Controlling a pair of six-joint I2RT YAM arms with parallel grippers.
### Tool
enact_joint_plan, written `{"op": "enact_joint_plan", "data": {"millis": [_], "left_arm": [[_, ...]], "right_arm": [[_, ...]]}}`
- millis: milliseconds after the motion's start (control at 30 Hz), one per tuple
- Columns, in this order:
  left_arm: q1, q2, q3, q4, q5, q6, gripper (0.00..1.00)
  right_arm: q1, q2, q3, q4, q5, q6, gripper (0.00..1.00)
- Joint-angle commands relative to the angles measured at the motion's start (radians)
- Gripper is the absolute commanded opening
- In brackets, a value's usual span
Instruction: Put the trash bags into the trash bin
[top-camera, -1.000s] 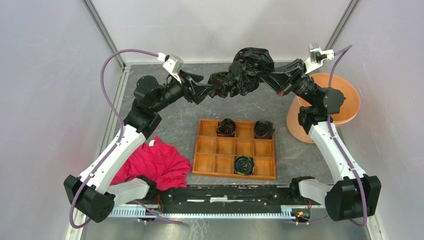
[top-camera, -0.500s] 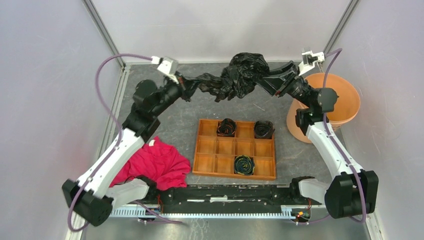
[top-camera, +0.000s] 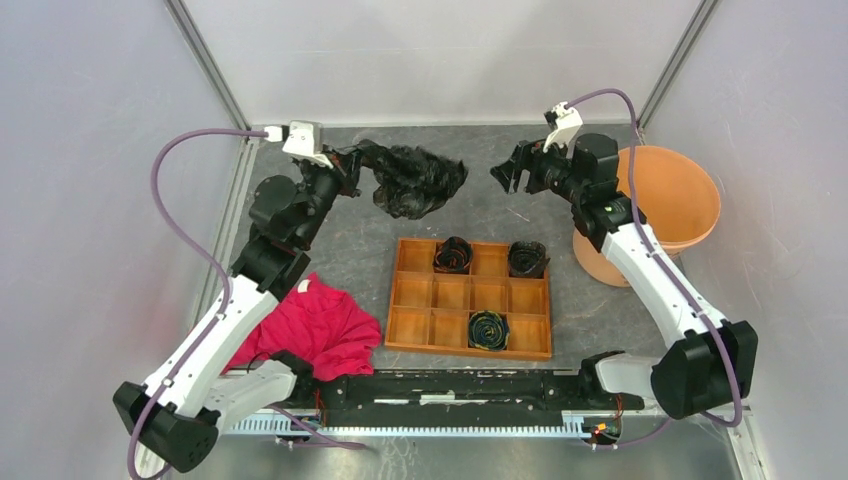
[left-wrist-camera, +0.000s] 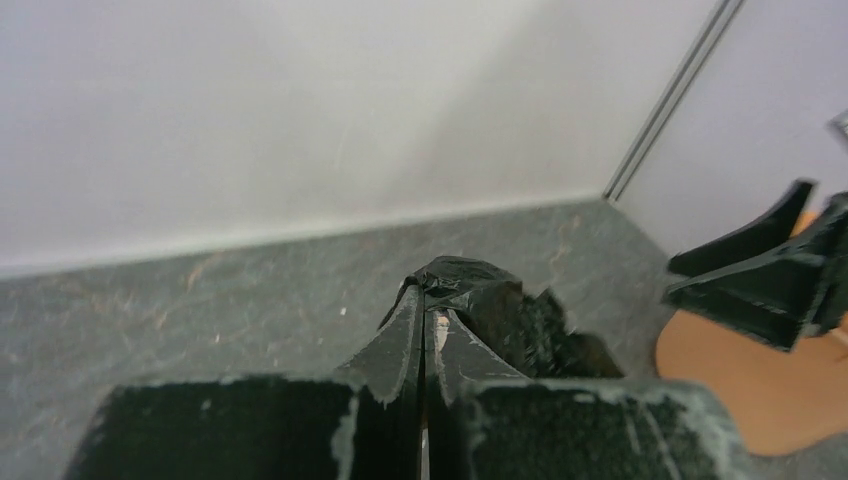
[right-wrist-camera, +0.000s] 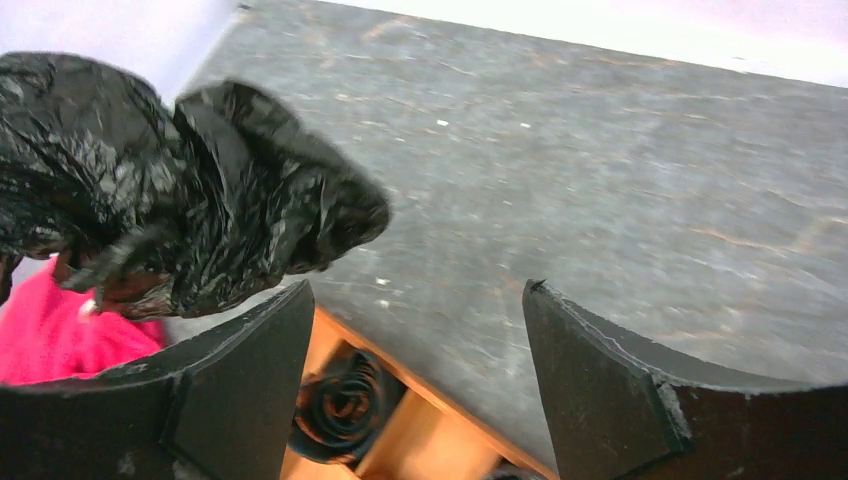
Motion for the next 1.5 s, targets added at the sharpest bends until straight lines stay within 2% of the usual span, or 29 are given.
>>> {"op": "enact_joint_plan", "data": {"millis": [0, 133, 233, 333, 533, 733, 833, 900, 1000, 1133, 1200, 1267, 1367, 1467], "left_arm": [[0.002, 0.029, 0.054, -0.048, -0.048, 0.039, 0.02], [0.002, 0.044, 0.061, -0.058, -0.044, 0.038, 0.02], [0.002, 0.052, 0.058, -0.058, -0.049, 0.041, 0.02], [0.001, 0.062, 0.058, -0.058, -0.045, 0.041, 0.02], [0.002, 0.067, 0.058, -0.058, -0.021, 0.043, 0.02], [0.001, 0.067, 0.059, -0.057, -0.010, 0.039, 0.02], [0.001, 0.067, 0.063, -0.060, 0.001, 0.034, 0.02], [0.001, 0.064, 0.064, -0.060, 0.007, 0.030, 0.02], [0.002, 0.061, 0.064, -0.060, 0.006, 0.032, 0.02], [0.002, 0.058, 0.066, -0.061, 0.010, 0.029, 0.02], [0.001, 0.057, 0.066, -0.060, 0.017, 0.025, 0.02], [0.001, 0.058, 0.067, -0.061, 0.022, 0.022, 0.02], [0.001, 0.057, 0.067, -0.060, 0.037, 0.014, 0.02], [0.002, 0.060, 0.067, -0.058, 0.050, 0.008, 0.02]], "right_arm": [[0.017, -0.065, 0.058, -0.091, 0.146, -0.149, 0.84], [0.117, -0.005, 0.052, -0.055, 0.029, -0.110, 0.86], [0.216, 0.059, 0.029, 0.086, -0.092, -0.034, 0.88], [0.322, 0.116, 0.032, 0.200, -0.134, 0.010, 0.92], [0.514, 0.189, 0.154, 0.166, 0.153, -0.172, 0.93], [0.614, 0.162, 0.036, 0.421, 0.347, -0.096, 0.93], [0.680, 0.181, 0.009, 0.510, 0.495, -0.086, 0.92], [0.698, 0.212, 0.023, 0.526, 0.577, -0.086, 0.88], [0.705, 0.241, 0.015, 0.561, 0.588, -0.038, 0.75], [0.736, 0.256, -0.045, 0.680, 0.641, -0.055, 0.64], [0.739, 0.287, -0.018, 0.667, 0.652, -0.063, 0.58], [0.743, 0.329, 0.017, 0.649, 0.658, -0.078, 0.60], [0.753, 0.388, 0.070, 0.627, 0.708, -0.100, 0.72], [0.758, 0.420, 0.085, 0.653, 0.797, -0.118, 0.70]]}}
